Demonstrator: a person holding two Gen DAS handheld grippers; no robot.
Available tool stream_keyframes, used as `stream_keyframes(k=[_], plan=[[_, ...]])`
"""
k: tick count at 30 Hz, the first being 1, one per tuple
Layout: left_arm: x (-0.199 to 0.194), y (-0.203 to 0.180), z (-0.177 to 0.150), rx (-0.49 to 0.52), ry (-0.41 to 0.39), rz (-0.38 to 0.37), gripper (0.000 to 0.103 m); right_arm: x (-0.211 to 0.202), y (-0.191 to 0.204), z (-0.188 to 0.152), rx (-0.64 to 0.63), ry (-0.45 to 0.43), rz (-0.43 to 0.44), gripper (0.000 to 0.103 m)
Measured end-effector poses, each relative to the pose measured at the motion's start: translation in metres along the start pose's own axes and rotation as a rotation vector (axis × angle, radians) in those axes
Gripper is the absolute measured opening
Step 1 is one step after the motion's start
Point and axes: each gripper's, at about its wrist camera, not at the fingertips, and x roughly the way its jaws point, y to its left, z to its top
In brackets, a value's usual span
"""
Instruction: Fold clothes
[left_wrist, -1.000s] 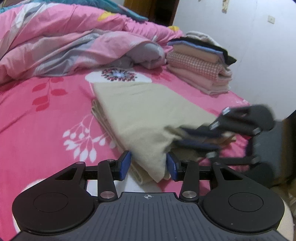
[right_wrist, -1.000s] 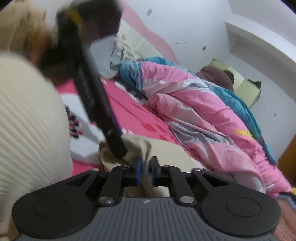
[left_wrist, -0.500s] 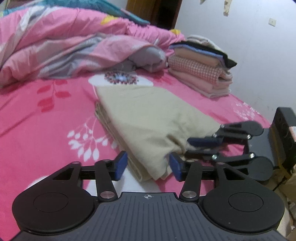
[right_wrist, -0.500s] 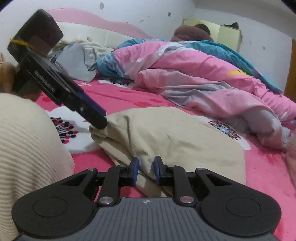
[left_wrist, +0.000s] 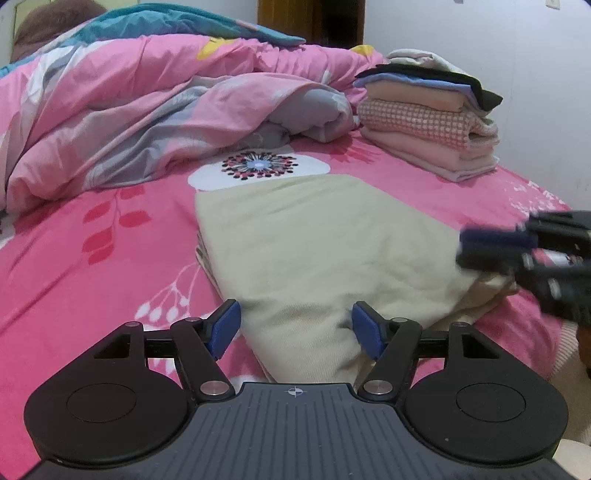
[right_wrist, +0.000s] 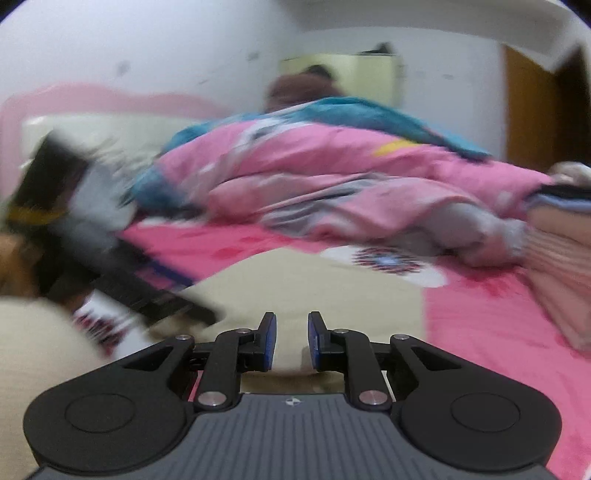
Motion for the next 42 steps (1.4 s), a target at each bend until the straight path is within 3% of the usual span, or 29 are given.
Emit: stream_keyframes(k=[3, 5, 9, 11, 12, 14, 15, 21, 25, 27, 32, 36, 42], plan=[[-0.001, -0.005, -0.001, 0.013, 0.002, 0.021, 0.068, 0.019, -0.016, -0.013, 0.094, 0.069, -0.018, 0.021], [-0.001, -0.006, -0.001, 0.009, 0.003, 0.030, 0.070, 0.017, -0.019, -0.006, 0.121, 0.064, -0.018, 0.021], [0.001, -0.005, -0.001, -0.006, 0.013, 0.044, 0.074, 0.005, -0.026, 0.016, 0.171, -0.037, -0.039, 0.021], [0.001, -0.006, 0.000, -0.006, 0.016, 0.058, 0.077, 0.010, -0.033, 0.017, 0.199, -0.046, -0.060, 0.022], [0.001, -0.007, 0.000, -0.005, 0.016, 0.067, 0.079, 0.016, -0.036, 0.014, 0.208, -0.031, -0.069, 0.024], [-0.001, -0.007, 0.000, -0.009, 0.016, 0.094, 0.088, 0.045, -0.040, -0.006, 0.210, 0.107, -0.095, 0.025], [-0.004, -0.007, 0.001, -0.012, 0.015, 0.106, 0.088, 0.050, -0.044, -0.013, 0.239, 0.126, -0.092, 0.025], [-0.022, -0.014, 0.020, -0.025, -0.043, 0.189, 0.099, 0.042, -0.052, -0.011, 0.284, 0.116, -0.067, 0.026], [-0.008, -0.028, 0.047, -0.024, -0.058, 0.257, 0.103, 0.044, -0.047, -0.013, 0.260, 0.114, -0.074, 0.026], [0.011, -0.035, 0.055, -0.002, -0.011, 0.281, 0.103, 0.048, -0.047, -0.015, 0.259, 0.113, -0.073, 0.026], [0.051, -0.034, 0.052, 0.043, 0.209, 0.328, 0.103, 0.047, -0.052, -0.010, 0.302, 0.122, -0.058, 0.026], [0.048, -0.025, 0.048, -0.004, 0.218, 0.306, 0.103, 0.043, -0.057, 0.002, 0.347, 0.087, -0.044, 0.027], [0.052, -0.028, 0.050, 0.001, 0.238, 0.298, 0.103, 0.064, -0.058, -0.002, 0.300, 0.169, -0.071, 0.026]])
